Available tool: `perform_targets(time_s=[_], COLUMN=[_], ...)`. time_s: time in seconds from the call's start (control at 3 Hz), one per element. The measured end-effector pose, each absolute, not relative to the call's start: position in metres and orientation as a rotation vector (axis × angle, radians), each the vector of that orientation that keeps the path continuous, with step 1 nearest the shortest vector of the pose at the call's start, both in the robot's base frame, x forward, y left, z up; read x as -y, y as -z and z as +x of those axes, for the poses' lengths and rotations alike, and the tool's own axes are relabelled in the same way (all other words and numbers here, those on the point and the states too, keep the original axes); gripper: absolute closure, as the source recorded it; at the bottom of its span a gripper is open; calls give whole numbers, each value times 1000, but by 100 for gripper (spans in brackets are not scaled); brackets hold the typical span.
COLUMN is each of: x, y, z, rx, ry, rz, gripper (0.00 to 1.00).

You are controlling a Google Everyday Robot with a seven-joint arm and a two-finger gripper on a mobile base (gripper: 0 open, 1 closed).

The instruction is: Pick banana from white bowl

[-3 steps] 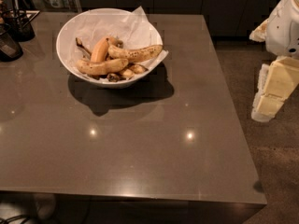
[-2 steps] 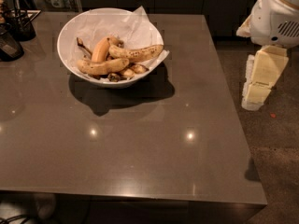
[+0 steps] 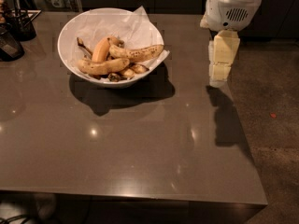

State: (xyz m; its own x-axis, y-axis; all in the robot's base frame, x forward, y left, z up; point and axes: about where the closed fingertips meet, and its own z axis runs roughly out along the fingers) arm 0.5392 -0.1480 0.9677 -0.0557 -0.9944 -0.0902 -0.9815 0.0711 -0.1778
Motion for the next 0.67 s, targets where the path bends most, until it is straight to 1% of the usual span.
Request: perform_targets(time_s=[0.33, 0.67], x=[132, 127], y=[-962, -963], z=[547, 556], rx=[-2083, -2058], ry=[126, 140], rz=[-2122, -2089], gripper=[0, 0])
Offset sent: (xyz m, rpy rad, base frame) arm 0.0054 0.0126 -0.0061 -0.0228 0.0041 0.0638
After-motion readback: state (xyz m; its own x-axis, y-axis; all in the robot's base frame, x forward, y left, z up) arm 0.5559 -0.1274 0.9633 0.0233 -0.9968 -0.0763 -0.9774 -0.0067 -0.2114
